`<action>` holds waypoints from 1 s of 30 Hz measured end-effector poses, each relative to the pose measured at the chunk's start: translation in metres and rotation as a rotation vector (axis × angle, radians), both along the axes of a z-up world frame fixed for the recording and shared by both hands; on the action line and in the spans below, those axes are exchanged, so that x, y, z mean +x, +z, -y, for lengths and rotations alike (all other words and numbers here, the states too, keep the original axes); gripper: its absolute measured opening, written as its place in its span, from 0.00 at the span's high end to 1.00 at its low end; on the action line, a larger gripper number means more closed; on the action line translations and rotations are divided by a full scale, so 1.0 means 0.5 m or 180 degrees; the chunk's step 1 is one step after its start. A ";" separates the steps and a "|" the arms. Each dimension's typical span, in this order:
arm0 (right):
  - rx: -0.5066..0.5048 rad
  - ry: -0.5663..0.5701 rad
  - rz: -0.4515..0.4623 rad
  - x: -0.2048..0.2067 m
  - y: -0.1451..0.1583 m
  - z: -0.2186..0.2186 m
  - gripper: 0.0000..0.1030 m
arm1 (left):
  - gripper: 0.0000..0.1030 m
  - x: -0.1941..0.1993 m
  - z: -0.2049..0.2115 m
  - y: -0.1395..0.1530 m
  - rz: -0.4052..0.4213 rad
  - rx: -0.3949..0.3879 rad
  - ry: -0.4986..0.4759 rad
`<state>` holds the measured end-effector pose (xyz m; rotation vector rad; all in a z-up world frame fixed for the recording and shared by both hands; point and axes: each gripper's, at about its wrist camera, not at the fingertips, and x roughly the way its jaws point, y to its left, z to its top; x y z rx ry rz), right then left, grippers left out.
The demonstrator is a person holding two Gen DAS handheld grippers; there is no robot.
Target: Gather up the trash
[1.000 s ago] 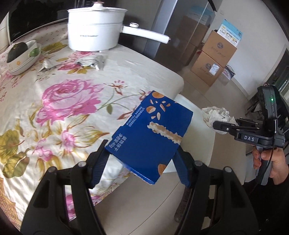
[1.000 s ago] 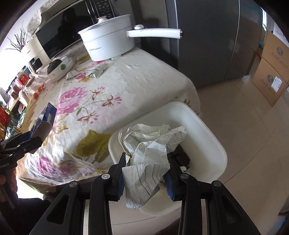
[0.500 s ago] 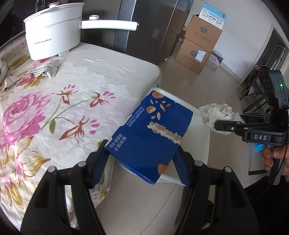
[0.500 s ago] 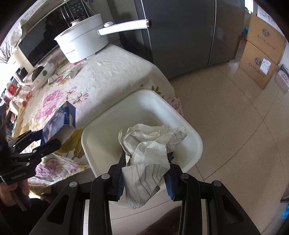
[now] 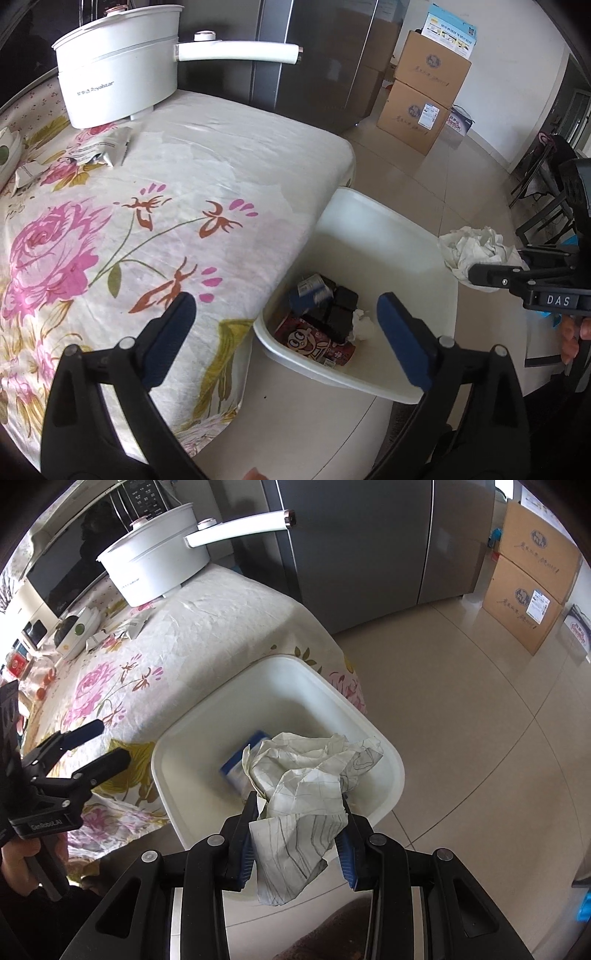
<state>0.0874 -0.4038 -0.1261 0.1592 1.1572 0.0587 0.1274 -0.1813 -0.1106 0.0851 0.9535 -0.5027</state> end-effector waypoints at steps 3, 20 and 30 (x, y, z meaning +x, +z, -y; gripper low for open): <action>0.0002 0.0002 -0.0008 0.004 -0.001 -0.004 0.63 | 0.04 -0.001 -0.009 0.005 0.0004 0.0044 0.0031; 0.0076 -0.0157 0.0070 0.025 0.027 -0.026 0.25 | 0.04 -0.009 -0.094 0.026 0.0000 0.0197 0.0255; 0.0116 -0.0068 0.0087 0.045 0.046 -0.082 0.22 | 0.04 -0.013 -0.174 0.037 -0.0076 0.0227 0.0517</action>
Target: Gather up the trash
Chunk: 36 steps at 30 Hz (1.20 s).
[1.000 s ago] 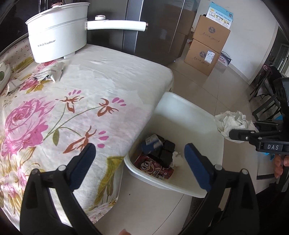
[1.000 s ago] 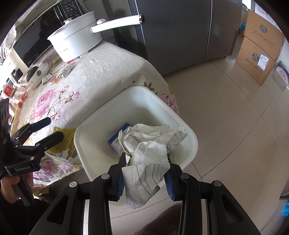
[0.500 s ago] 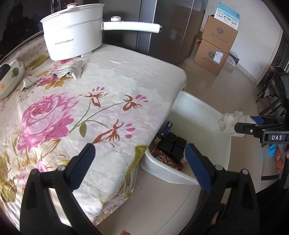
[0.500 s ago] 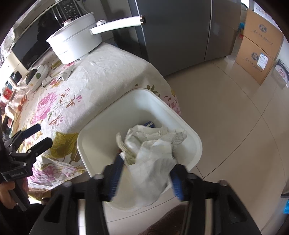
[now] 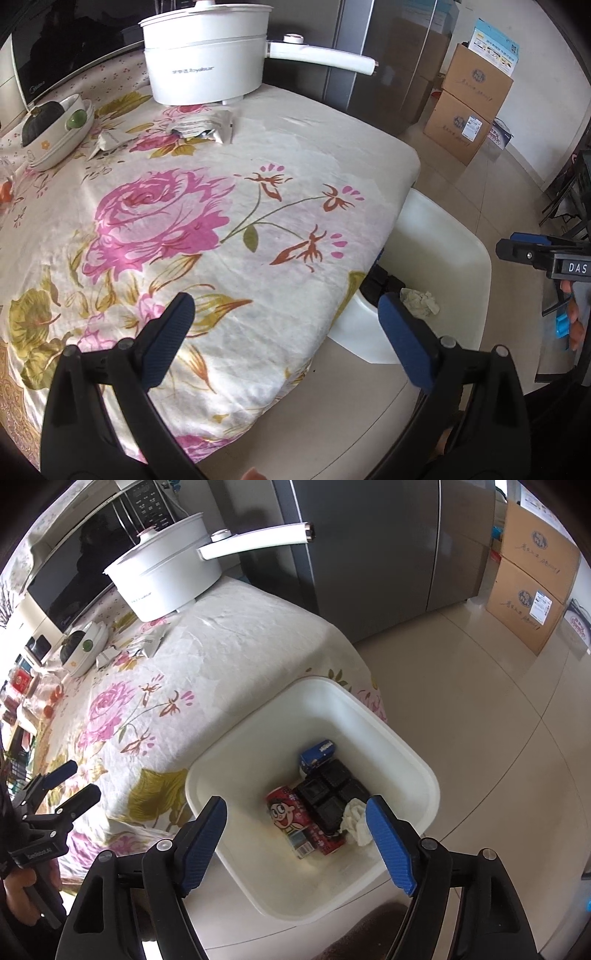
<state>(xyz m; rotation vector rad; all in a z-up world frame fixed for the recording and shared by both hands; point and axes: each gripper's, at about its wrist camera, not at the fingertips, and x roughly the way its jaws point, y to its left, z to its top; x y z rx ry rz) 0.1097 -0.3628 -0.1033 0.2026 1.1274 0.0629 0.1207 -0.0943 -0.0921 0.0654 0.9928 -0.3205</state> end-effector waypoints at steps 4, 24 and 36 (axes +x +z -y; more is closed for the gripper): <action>0.0041 0.0009 0.0042 0.010 0.014 -0.028 0.21 | 0.04 0.001 -0.041 0.006 -0.0055 -0.0001 0.0192; 0.0022 0.0270 0.0174 0.120 0.039 -0.257 0.19 | 0.04 -0.012 -0.294 0.040 -0.0177 -0.0086 0.1007; 0.0248 0.0021 0.0228 0.278 0.004 -0.367 0.18 | 0.03 -0.021 -0.403 0.025 -0.0014 0.0096 0.1101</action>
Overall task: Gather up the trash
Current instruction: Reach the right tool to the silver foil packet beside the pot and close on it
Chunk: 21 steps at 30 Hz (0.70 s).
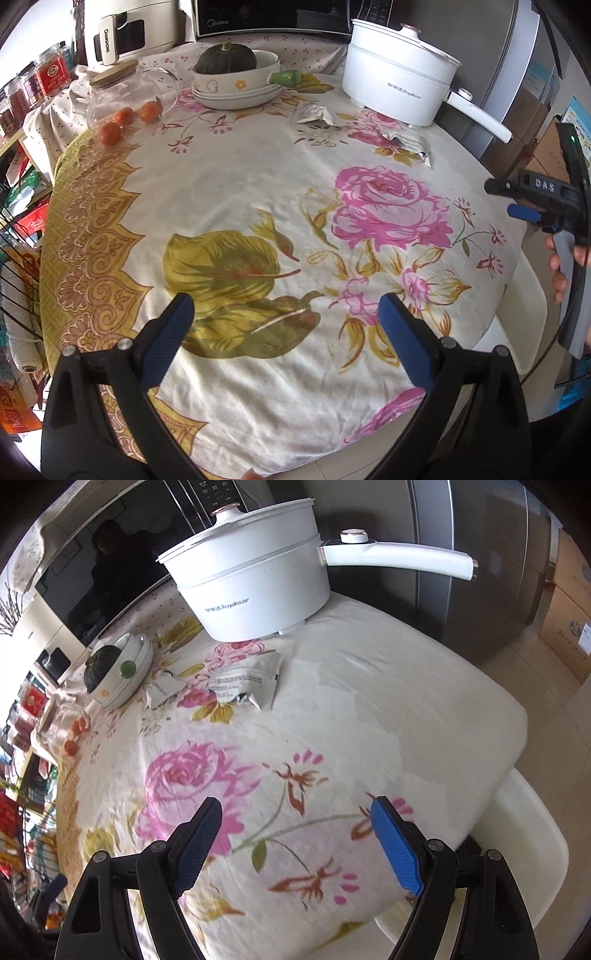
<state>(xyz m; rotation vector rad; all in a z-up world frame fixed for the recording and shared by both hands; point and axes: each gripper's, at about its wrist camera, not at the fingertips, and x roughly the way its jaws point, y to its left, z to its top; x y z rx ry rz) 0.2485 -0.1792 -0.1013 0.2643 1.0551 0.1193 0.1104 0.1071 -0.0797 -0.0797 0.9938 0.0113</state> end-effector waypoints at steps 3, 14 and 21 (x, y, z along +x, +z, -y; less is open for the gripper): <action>0.0102 -0.0117 0.0005 0.056 -0.015 -0.026 0.18 | 0.03 0.007 -0.015 -0.016 -0.0041 0.0034 -0.0078; 0.0071 -0.0250 0.0031 0.244 -0.066 -0.150 0.18 | 0.03 0.095 -0.110 -0.041 0.0004 -0.0218 0.0094; -0.0347 -0.0283 0.0177 0.299 -0.093 -0.193 0.18 | 0.03 0.155 -0.129 -0.064 -0.0003 -0.0236 0.0131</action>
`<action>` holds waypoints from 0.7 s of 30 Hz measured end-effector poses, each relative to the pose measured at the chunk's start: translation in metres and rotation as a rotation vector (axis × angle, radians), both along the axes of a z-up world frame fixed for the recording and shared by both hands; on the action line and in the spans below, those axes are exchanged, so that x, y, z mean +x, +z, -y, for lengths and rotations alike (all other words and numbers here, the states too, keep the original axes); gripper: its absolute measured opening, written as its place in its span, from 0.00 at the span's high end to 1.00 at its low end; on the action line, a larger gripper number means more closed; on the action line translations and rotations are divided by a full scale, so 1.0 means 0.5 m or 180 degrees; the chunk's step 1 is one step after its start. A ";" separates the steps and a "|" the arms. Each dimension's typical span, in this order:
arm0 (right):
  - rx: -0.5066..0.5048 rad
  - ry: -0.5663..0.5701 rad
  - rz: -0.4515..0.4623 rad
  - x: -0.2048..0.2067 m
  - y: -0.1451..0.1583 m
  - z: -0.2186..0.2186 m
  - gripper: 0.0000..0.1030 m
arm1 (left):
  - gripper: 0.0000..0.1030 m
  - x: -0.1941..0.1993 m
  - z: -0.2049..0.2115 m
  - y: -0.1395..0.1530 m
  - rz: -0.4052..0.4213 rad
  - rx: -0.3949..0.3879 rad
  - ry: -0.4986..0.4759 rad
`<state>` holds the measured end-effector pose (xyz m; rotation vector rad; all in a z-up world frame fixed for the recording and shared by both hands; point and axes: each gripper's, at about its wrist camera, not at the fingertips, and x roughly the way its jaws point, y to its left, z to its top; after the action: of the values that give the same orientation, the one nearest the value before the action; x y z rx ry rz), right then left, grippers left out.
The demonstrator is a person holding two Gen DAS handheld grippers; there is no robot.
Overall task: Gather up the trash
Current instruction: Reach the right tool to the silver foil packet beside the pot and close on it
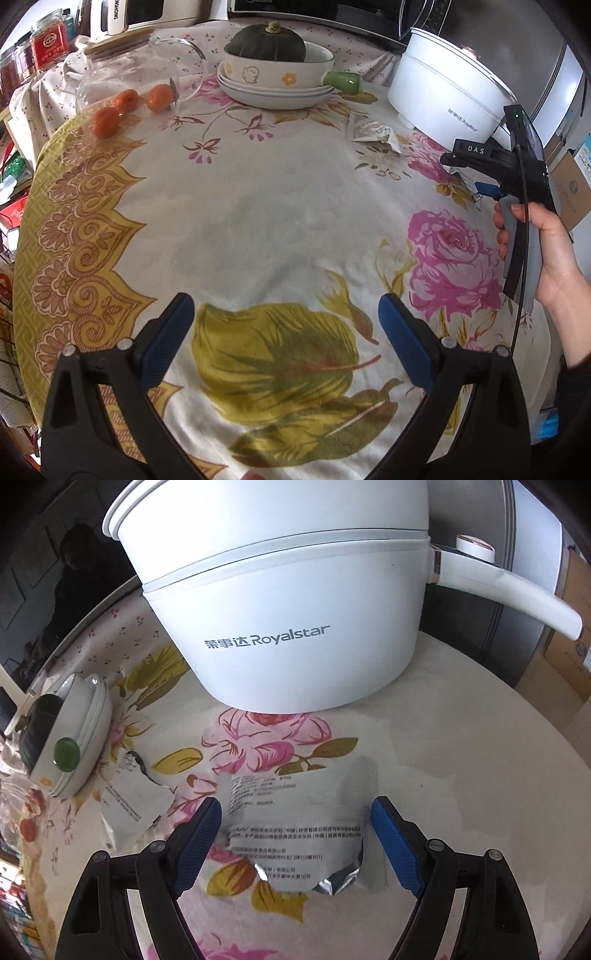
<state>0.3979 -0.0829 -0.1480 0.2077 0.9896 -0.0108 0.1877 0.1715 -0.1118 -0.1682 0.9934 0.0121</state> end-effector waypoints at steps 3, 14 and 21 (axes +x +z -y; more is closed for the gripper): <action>-0.0072 -0.0025 0.0055 0.005 -0.008 0.004 0.18 | 0.03 0.036 0.009 -0.002 0.0006 0.0074 -0.0083; -0.0152 0.0249 0.0224 -0.017 -0.007 0.044 0.51 | 0.03 0.194 0.113 0.021 0.0517 0.0153 -0.0399; 0.0006 0.0527 0.0212 -0.036 -0.001 0.109 0.61 | 0.11 0.288 0.186 0.006 0.0706 0.0301 -0.0529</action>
<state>0.3801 -0.1375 -0.1486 0.1267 0.9379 0.1474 0.3315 0.0787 -0.1088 0.0007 0.7811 -0.1094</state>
